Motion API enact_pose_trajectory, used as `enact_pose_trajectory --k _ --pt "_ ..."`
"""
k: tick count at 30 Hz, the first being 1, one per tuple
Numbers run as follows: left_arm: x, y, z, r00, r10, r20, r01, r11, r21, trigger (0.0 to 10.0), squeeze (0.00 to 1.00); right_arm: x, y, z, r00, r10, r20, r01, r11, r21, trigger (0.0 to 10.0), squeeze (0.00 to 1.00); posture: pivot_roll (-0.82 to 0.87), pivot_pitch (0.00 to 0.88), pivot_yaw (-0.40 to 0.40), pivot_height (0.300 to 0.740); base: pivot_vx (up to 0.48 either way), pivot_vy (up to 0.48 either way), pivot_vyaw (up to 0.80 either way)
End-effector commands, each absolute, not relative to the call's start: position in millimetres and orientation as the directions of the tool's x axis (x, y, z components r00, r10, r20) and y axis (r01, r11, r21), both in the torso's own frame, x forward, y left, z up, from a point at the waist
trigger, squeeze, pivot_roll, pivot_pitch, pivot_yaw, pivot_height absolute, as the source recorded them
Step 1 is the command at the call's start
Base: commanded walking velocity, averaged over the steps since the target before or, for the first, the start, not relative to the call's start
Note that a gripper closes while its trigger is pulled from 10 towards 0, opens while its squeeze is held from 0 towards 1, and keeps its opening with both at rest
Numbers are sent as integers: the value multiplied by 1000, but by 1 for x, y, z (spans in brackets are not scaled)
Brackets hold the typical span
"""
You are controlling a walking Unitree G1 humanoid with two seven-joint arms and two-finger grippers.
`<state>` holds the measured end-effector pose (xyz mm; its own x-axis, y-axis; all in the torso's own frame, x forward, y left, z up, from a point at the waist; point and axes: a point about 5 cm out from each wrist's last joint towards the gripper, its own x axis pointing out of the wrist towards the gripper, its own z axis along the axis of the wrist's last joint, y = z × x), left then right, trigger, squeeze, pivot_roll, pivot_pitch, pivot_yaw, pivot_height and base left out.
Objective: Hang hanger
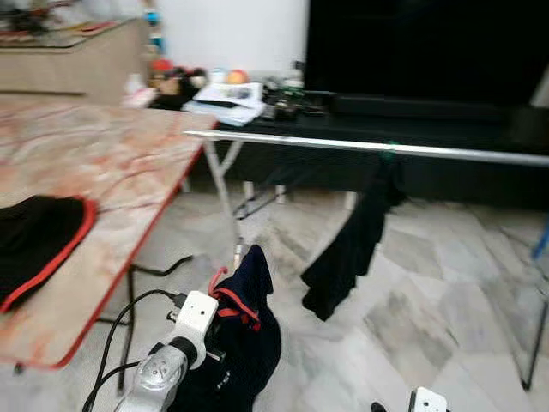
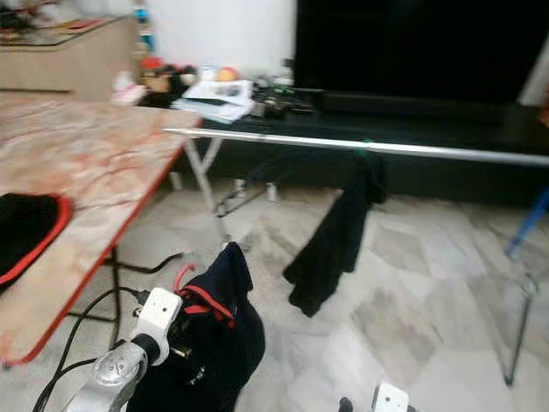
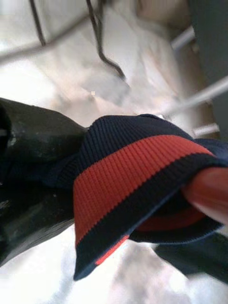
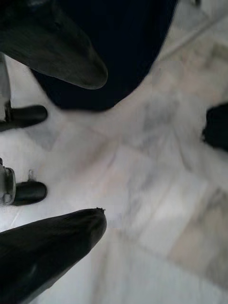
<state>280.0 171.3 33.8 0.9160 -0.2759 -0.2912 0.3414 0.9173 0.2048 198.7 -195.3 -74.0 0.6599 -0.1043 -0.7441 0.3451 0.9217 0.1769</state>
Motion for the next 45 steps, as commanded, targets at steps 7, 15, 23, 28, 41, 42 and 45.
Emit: enact_pose_trajectory --k 7,15,23,28,41,42,45 --pt "287 181 61 928 -317 -194 368 860 353 10000 0 192 -198 -77 641 -118 -759 370 913 170 10000 0 54 44 24 740 0 0 0" --pt "287 186 62 953 -245 -177 285 921 264 10000 0 193 -198 -77 644 -122 -755 375 911 172 10000 0 54 57 18 740 0 0 0" --pt "289 185 62 954 -239 -180 282 920 272 10000 0 194 -199 -76 645 -125 -754 375 912 170 10000 0 53 63 18 740 0 -345 0" --pt "288 184 62 953 -240 -183 284 920 270 10000 0 195 -199 -76 647 -124 -753 373 912 171 10000 0 53 64 17 740 0 -451 0" --pt "287 181 61 950 -251 -186 294 920 261 10000 0 192 -196 -78 640 -112 -760 355 921 163 10000 0 51 67 17 740 0 -455 0" --pt "287 181 61 950 -251 -187 294 920 260 10000 0 192 -196 -78 640 -112 -760 354 921 163 10000 0 51 67 17 740 0 -454 0" --pt "287 181 61 950 -252 -187 295 920 259 10000 0 192 -197 -78 640 -112 -761 354 921 162 10000 0 49 67 16 740 0 -455 0"
